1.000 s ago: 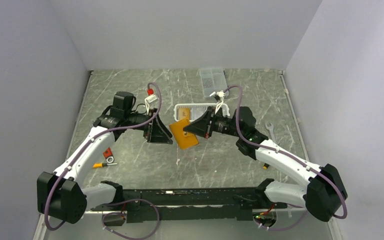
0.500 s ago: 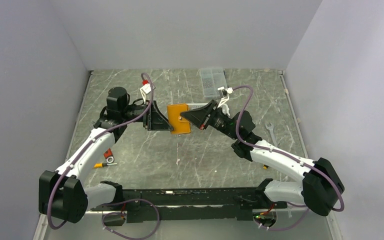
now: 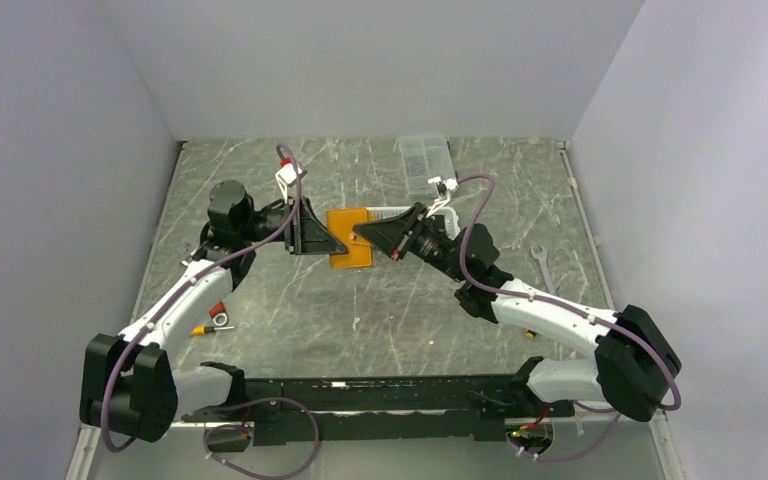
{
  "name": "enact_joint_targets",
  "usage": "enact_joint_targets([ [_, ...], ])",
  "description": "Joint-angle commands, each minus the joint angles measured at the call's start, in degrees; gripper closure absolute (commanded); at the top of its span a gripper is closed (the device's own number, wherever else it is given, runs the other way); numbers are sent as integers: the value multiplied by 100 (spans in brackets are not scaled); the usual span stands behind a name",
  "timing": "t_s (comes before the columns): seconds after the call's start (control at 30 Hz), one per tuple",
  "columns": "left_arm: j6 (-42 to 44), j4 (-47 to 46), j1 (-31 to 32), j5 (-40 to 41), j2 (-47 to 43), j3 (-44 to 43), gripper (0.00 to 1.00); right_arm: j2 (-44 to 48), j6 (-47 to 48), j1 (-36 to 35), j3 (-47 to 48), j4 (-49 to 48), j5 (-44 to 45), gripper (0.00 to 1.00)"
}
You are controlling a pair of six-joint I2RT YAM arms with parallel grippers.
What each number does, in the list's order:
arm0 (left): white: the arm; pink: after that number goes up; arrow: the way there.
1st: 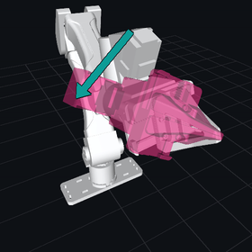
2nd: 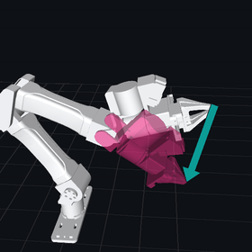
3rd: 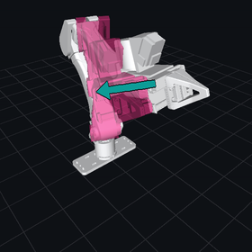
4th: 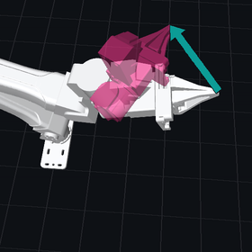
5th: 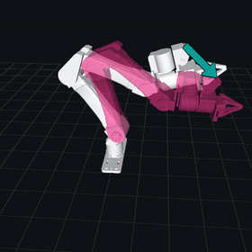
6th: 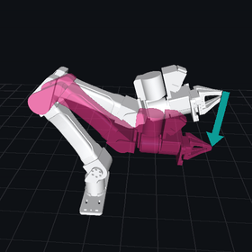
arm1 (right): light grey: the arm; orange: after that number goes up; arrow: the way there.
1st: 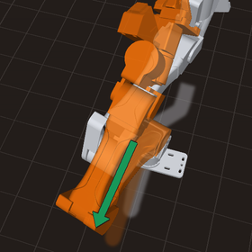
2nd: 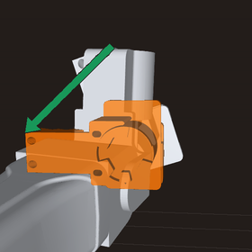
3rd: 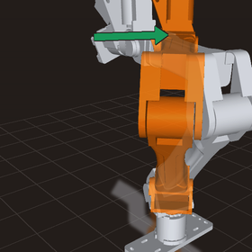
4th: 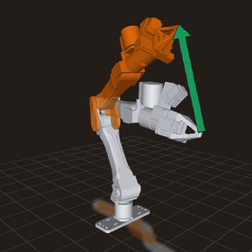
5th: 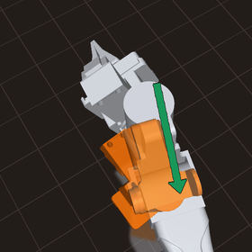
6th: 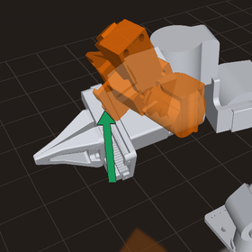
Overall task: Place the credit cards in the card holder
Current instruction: Open the card holder at the center of the board.
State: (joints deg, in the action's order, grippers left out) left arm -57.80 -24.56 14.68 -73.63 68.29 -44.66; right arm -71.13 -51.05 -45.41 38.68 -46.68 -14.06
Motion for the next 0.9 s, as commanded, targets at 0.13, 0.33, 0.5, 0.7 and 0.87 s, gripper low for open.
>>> enact_joint_targets([
  [0.13, 827, 1076, -132, 209, -127, -386, 98, 75, 304, -58, 338, 627, 249, 92],
  [0.33, 1744, 2760, -228, 726, -175, -810, 100, 498, 1328, 31, 1000, 2803, 1060, 38],
  [0.5, 1930, 3404, -233, 1097, -107, -937, 100, 777, 2893, -258, 1693, 4251, 2172, 33],
  [0.7, 1950, 3899, -248, 1593, -61, -868, 100, 551, 5075, -1593, 1935, 4371, 3744, 34],
  [0.87, 1863, 3898, -279, 1587, -11, -830, 100, 326, 6534, -2188, 1720, 3892, 4186, 34],
])
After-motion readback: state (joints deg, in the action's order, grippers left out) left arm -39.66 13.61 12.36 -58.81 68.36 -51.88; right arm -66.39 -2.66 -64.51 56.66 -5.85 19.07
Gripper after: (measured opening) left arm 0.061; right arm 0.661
